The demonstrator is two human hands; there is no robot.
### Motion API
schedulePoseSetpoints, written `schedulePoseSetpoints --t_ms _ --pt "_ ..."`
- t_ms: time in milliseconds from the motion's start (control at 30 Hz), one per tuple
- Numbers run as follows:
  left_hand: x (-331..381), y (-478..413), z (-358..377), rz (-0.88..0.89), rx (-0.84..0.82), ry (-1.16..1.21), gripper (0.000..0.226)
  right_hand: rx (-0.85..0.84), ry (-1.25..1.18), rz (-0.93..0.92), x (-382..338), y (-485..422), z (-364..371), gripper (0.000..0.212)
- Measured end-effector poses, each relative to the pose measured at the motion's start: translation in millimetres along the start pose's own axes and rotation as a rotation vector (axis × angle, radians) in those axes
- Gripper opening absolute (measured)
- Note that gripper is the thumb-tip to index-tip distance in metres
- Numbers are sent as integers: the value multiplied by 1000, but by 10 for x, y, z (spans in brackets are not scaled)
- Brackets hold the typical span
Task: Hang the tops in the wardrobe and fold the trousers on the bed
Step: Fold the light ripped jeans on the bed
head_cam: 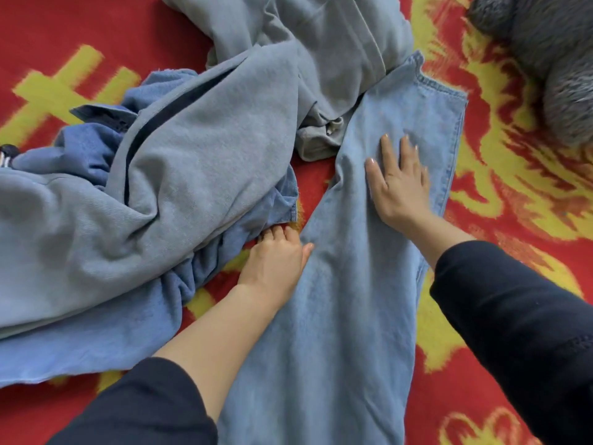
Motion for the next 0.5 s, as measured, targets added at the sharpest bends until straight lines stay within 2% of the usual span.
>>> schedulePoseSetpoints --t_ms 67,133,267,367,433,500 --pt "-1 13 -85 -17 -57 5 38 -5 77 41 239 286 85 60" --pt "4 35 -99 -14 -74 91 39 -17 119 165 510 541 141 63" --pt "-33 191 -144 -40 -42 363 39 -58 -44 522 692 749 118 69" --pt "-174 371 -27 -84 -87 631 52 -47 -194 488 669 986 141 72" --pt "-237 633 65 -71 -137 676 75 -60 -208 403 735 1356 263 79" --pt "-222 1068 152 -48 -179 658 84 -68 -182 394 832 1861 457 84"
Point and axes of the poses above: each hand's wrist, its own y-axis away from the middle knuckle, its own z-axis out of the palm, x = y × z, the point moved 2 cm from there along -y, towards the middle knuckle, and after that the axes turned 5 degrees about z, right-handed, at the moved point
